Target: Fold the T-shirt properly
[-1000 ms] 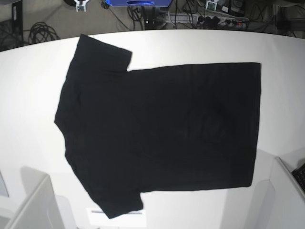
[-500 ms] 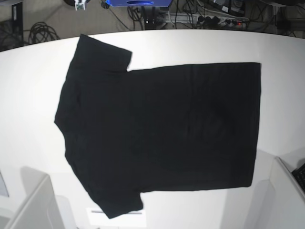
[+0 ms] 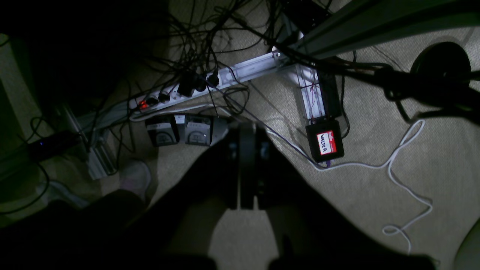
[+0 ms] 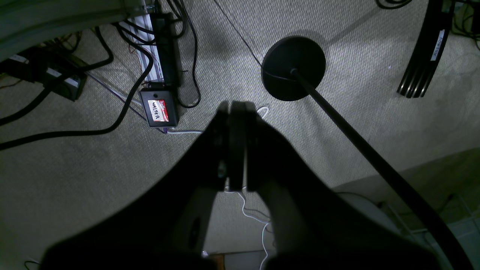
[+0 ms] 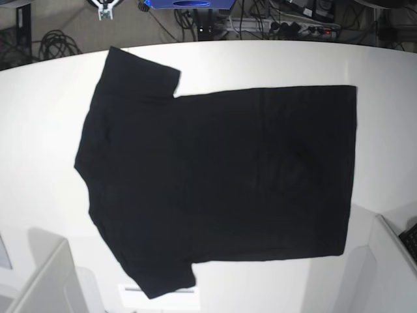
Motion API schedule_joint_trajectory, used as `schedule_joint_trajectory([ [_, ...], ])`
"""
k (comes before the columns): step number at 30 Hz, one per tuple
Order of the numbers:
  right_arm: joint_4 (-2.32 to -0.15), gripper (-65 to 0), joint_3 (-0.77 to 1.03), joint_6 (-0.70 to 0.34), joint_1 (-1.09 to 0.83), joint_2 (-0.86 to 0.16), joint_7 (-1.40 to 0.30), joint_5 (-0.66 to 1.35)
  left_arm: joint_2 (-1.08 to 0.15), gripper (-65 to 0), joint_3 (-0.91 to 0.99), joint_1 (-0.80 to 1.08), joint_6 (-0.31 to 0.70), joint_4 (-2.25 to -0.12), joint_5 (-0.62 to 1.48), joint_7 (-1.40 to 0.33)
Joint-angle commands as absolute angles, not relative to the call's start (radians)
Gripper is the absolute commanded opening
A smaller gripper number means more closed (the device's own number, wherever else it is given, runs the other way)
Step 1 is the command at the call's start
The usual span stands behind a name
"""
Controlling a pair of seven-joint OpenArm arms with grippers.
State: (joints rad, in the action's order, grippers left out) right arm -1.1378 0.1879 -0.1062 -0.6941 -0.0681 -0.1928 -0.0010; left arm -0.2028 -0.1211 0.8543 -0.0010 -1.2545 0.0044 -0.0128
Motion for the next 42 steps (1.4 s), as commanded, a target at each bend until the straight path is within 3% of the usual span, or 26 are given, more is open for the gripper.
schedule_joint_trajectory([
  [1, -1.145, -65.0, 0.191, -0.107, -0.713, -0.074, -0.191, 0.002, -0.206, -65.0, -0.12, 0.886, -0.005, -1.271, 0.005, -0.002],
  [12, -1.147, -65.0, 0.191, -0.107, -0.73, -0.073, -0.191, 0.002, -0.243, -65.0, -0.117, 0.967, -0.008, -1.405, 0.007, -0.002],
  [27, -1.305, -65.0, 0.214, -0.107, -0.808, -0.041, -0.191, 0.002, -0.259, -65.0, -0.039, 0.998, -0.01, -1.417, 0.007, -0.004],
  [42, -1.314, -65.0, 0.219, -0.107, -0.814, -0.033, -0.191, 0.001, -0.259, -65.0, 0.013, 1.024, -0.008, -1.471, 0.007, -0.002],
])
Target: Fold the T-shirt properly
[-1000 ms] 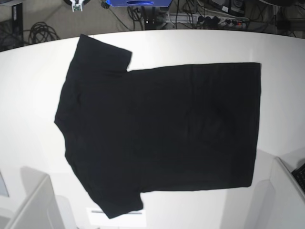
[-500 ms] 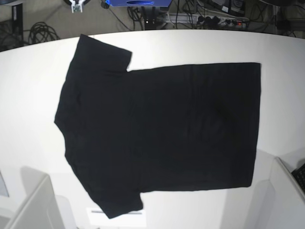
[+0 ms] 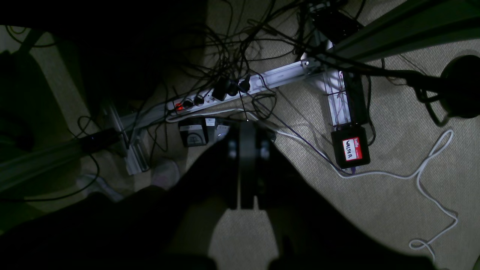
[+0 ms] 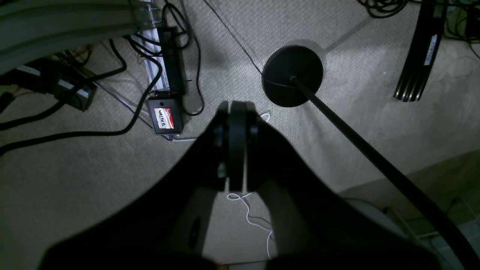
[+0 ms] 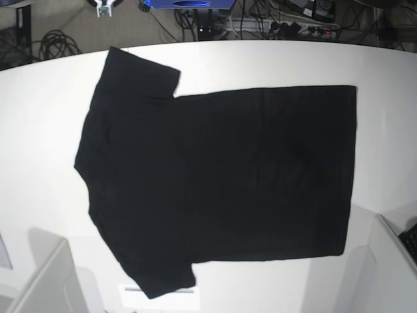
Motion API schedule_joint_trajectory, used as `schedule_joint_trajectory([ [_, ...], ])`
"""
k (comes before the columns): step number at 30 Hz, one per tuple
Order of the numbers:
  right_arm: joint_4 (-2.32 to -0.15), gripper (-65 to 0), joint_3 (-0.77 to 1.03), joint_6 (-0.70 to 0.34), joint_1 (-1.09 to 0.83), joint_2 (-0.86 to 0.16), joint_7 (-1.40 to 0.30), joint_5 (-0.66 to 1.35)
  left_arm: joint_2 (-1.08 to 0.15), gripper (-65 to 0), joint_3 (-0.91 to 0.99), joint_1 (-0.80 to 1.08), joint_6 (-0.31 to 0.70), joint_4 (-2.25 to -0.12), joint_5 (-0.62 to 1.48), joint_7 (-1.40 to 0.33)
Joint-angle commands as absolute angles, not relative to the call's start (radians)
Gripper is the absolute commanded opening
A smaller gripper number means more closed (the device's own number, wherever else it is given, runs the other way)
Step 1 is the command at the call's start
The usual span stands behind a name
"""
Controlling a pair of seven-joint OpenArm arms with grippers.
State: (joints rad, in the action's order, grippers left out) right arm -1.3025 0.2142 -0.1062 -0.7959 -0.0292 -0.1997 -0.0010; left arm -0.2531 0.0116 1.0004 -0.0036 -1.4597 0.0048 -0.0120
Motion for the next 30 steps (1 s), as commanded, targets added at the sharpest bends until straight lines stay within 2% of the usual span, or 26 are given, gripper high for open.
schedule_joint_trajectory([
  [1, -1.314, -65.0, 0.22, -0.107, -0.814, -0.033, -0.191, 0.001, -0.259, -65.0, 0.013, 1.024, -0.007, -1.471, 0.007, -0.002],
  [6, -1.333, -65.0, 0.222, -0.107, -0.814, -0.033, -0.191, 0.002, -0.259, -65.0, 0.016, 1.075, -0.007, -1.527, 0.007, 0.004],
  [15, -1.521, -65.0, 0.386, -0.107, -0.84, 0.013, -0.191, 0.002, -0.259, -65.0, 0.022, 1.167, -0.007, -1.762, 0.008, -0.004],
  [20, -1.627, -65.0, 0.426, -0.107, -0.837, 0.028, -0.191, 0.002, -0.236, -65.0, 0.13, 1.196, -0.007, -1.848, 0.008, -0.004],
  [26, -1.821, -65.0, 0.53, -0.107, -0.817, 0.111, -0.191, 0.002, -0.208, -65.0, 0.217, 1.191, -0.007, -1.937, 0.012, -0.004],
  [30, -1.917, -65.0, 0.527, -0.107, -0.802, 0.117, -0.197, 0.002, -0.211, -63.8, 0.228, 1.182, -0.007, -1.957, 0.145, -0.004],
])
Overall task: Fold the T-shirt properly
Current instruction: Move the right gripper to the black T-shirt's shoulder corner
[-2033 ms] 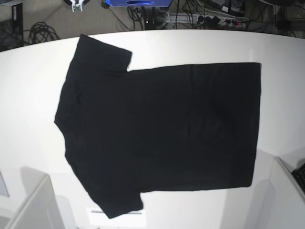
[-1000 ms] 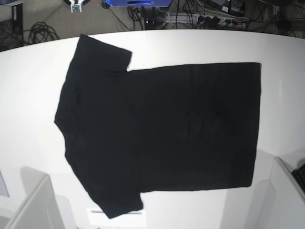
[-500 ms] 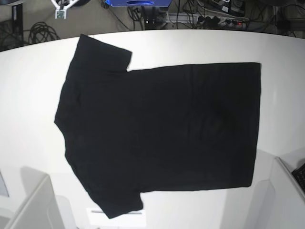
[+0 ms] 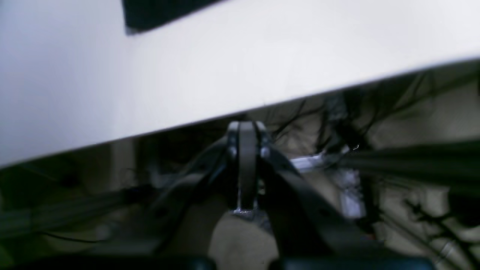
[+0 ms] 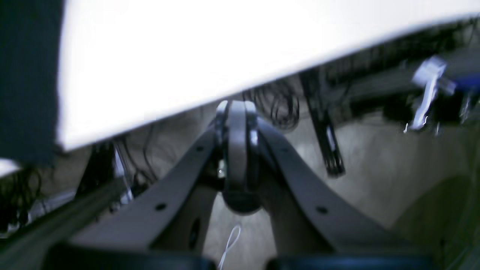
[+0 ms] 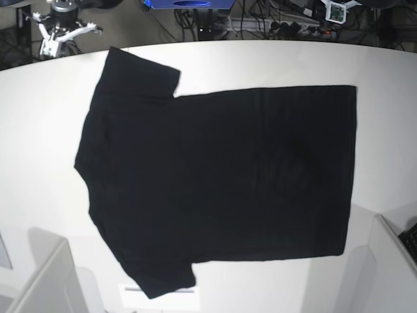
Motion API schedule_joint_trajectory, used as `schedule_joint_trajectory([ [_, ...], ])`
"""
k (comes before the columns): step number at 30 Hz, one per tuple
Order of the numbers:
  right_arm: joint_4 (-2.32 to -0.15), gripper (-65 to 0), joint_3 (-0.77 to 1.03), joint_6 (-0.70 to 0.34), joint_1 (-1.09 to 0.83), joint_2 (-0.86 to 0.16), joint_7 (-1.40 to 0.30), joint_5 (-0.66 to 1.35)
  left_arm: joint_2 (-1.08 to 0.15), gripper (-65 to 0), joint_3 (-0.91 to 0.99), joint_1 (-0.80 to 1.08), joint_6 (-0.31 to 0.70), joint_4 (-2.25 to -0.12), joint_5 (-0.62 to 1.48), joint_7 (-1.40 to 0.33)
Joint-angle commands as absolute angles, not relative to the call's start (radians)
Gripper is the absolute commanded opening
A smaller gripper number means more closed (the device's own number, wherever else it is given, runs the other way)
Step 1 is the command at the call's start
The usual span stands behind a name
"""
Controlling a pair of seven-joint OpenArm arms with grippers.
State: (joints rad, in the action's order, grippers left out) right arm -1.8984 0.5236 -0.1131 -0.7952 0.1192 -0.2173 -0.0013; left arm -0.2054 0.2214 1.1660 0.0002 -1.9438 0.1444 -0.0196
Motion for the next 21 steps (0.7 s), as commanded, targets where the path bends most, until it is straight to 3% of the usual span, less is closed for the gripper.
schedule_joint_trajectory([
  [1, -1.936, -65.0, 0.527, -0.107, -0.791, 0.119, -0.211, 0.002, -0.213, -61.1, 0.228, 1.171, -0.007, -1.956, 0.186, -0.004],
  [4, -1.972, -65.0, 0.504, -0.107, -0.739, 0.119, -0.298, 0.002, -0.216, -53.0, 0.252, 1.153, -0.007, -1.949, 0.274, -0.005],
  [5, -1.983, -60.9, 0.496, -0.107, -0.717, 0.119, -0.331, 0.002, -0.214, -49.7, 0.272, 1.153, -0.005, -1.948, 0.294, -0.005],
  [9, -1.989, -34.5, 0.447, -0.114, -0.648, 0.113, -0.389, 0.002, -0.214, -40.3, 0.328, 1.127, -0.005, -1.949, 0.338, -0.005],
  [11, -1.989, -25.8, 0.43, -0.174, -0.625, 0.114, -0.387, 0.004, -0.214, -37.4, 0.357, 1.112, -0.005, -1.948, 0.357, -0.005],
  [15, -1.988, -23.1, 0.429, -0.3, -0.576, 0.119, -0.39, 0.108, -0.217, -34.1, 0.41, 1.101, -0.004, -1.948, 0.403, -0.005],
  [21, -1.986, -23.1, 0.429, -0.297, -0.559, 0.113, -0.446, 0.271, -0.229, -34.7, 0.476, 1.067, 0.094, -1.926, 0.51, -0.007],
])
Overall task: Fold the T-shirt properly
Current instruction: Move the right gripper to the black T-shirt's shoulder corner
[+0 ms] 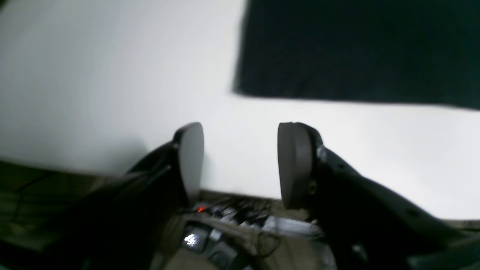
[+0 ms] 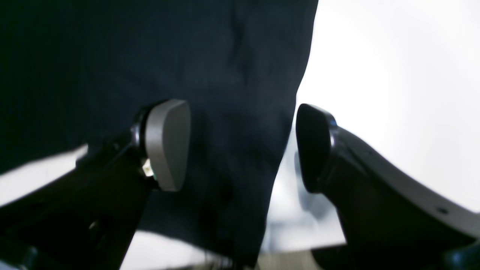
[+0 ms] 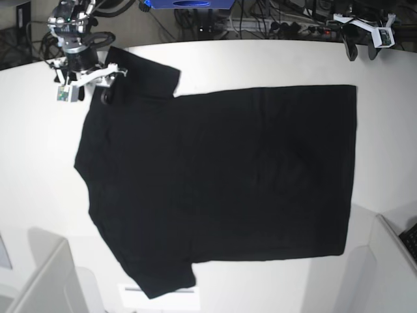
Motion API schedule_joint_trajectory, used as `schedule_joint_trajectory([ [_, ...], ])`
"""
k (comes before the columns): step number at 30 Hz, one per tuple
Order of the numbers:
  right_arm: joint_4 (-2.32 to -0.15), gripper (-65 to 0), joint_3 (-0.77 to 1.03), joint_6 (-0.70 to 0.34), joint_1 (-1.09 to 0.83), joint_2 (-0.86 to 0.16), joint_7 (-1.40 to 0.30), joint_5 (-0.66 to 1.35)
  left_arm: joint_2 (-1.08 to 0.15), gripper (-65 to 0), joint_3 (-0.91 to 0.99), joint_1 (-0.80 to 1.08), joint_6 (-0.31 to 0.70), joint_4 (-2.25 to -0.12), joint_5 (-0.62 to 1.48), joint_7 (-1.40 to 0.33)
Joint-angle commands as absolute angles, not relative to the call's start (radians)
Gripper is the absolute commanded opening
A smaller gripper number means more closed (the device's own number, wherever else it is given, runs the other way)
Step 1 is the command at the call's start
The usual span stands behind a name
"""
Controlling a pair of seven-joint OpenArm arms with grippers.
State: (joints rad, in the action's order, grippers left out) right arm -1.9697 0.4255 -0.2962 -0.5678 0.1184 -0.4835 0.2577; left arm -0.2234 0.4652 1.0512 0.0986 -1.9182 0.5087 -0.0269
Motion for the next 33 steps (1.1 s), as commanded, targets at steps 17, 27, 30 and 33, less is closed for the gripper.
schedule_joint_trajectory([
  [17, -1.84, -23.3, 0.512, -0.234, -0.447, 0.113, -0.561, 0.26, -0.219, -34.4, 0.638, 0.917, 0.116, -1.928, 0.53, -0.248],
  [27, -1.774, -23.3, 0.481, -0.239, -0.44, 0.113, -0.561, 0.26, -0.219, -34.4, 0.638, 0.891, 0.116, -1.928, 0.532, -0.249],
  [30, -1.778, -23.3, 0.429, -0.239, -0.461, 0.113, -0.561, 0.26, -0.219, -34.6, 0.638, 0.891, 0.116, -1.928, 0.532, -0.249],
  [33, -1.774, -23.3, 0.397, -0.236, -0.467, 0.113, -0.561, 0.26, -0.219, -34.7, 0.638, 0.891, 0.116, -1.928, 0.532, -0.249],
])
